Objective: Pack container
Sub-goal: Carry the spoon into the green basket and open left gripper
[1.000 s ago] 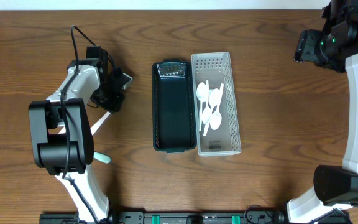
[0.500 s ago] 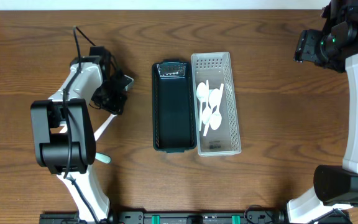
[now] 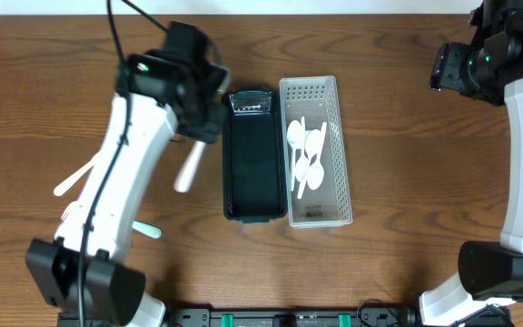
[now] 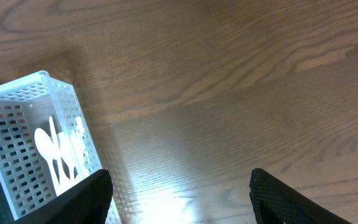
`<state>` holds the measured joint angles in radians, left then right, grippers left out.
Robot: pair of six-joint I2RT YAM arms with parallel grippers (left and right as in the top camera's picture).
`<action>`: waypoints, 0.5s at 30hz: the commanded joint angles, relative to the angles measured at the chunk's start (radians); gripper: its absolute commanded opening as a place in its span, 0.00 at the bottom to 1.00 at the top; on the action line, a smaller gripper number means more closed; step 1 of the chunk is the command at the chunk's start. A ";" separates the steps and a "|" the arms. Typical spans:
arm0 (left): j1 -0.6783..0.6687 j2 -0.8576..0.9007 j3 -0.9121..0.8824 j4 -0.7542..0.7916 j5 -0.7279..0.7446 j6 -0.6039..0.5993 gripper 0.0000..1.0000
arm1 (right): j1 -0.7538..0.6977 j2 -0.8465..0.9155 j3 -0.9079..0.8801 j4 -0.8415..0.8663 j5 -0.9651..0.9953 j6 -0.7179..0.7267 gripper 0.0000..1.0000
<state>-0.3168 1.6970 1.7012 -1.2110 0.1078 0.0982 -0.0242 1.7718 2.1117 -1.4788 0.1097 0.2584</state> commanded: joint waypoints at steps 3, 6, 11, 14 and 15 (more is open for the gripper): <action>-0.118 0.011 0.003 0.040 0.012 -0.407 0.06 | -0.002 -0.002 -0.001 -0.008 0.013 -0.028 0.74; -0.159 0.045 -0.004 0.088 0.012 -0.436 0.06 | -0.002 -0.002 -0.001 -0.018 0.014 -0.028 0.74; -0.172 0.130 -0.011 0.145 0.013 -0.497 0.06 | -0.002 -0.002 -0.001 -0.033 0.013 -0.028 0.74; -0.171 0.195 -0.011 0.157 0.012 -0.497 0.06 | -0.002 -0.002 -0.001 -0.040 0.013 -0.028 0.74; -0.171 0.215 -0.011 0.159 0.012 -0.497 0.06 | -0.002 -0.002 -0.001 -0.040 0.013 -0.028 0.74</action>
<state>-0.4919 1.8591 1.7000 -1.0531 0.1246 -0.3569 -0.0242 1.7718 2.1117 -1.5154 0.1097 0.2440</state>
